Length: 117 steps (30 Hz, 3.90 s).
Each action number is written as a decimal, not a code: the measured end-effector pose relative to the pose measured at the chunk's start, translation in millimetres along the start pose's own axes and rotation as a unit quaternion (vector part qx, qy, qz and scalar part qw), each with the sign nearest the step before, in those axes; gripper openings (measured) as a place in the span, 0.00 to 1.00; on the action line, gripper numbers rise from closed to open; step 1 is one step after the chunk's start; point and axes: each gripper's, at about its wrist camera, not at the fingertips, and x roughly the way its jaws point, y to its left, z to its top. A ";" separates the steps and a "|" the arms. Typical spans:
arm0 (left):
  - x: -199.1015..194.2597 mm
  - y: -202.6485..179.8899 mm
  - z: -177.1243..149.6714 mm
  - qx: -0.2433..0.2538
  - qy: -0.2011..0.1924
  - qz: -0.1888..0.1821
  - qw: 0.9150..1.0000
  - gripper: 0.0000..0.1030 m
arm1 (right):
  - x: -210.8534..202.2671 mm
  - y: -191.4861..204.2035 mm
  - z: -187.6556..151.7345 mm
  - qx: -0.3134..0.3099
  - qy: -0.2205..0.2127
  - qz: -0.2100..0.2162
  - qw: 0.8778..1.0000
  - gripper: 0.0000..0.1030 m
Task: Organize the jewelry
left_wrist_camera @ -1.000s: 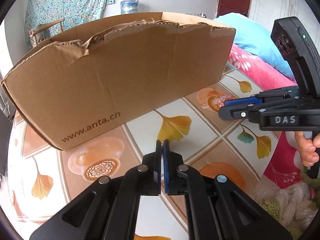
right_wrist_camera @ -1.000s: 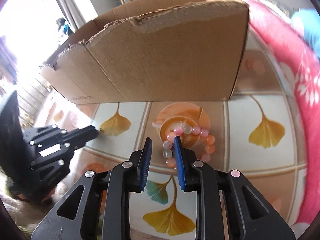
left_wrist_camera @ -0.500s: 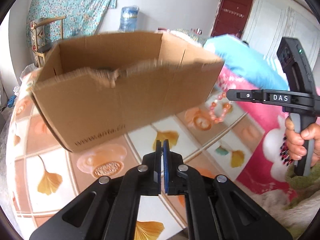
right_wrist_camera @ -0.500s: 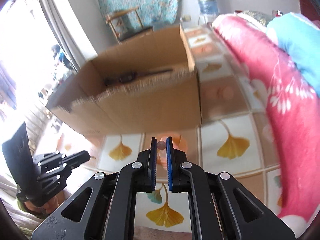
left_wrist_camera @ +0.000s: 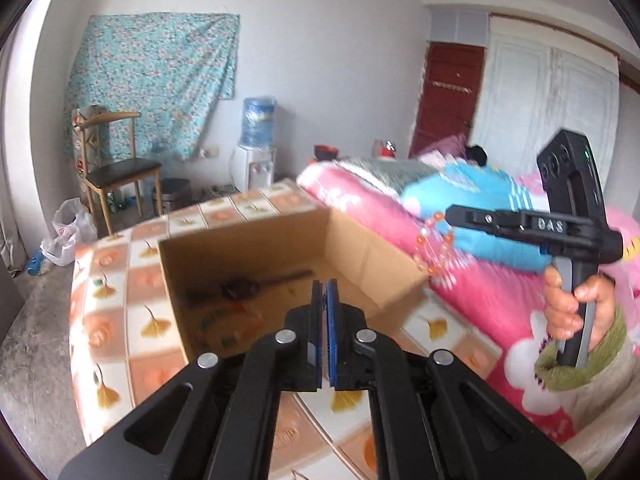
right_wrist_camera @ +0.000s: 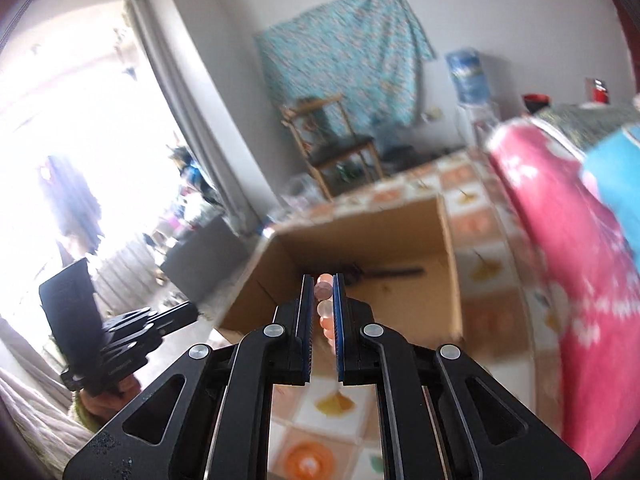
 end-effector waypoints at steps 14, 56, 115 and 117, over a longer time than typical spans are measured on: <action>116.2 69.7 -6.1 -0.082 0.171 0.030 0.981 0.02 | 96.4 -25.0 -0.7 0.001 0.100 0.003 0.995 0.07; 9.8 10.0 -3.9 -0.042 0.028 0.117 0.992 0.95 | -6.2 30.4 -26.7 0.015 0.067 -0.132 0.989 0.70; 39.7 12.7 -44.7 -0.150 0.167 0.277 0.934 0.95 | 33.2 64.9 -89.6 -0.039 0.148 -0.292 0.944 0.92; 40.8 12.2 -43.4 -0.148 0.168 0.276 0.935 0.95 | 33.0 64.6 -89.8 -0.038 0.149 -0.292 0.944 0.92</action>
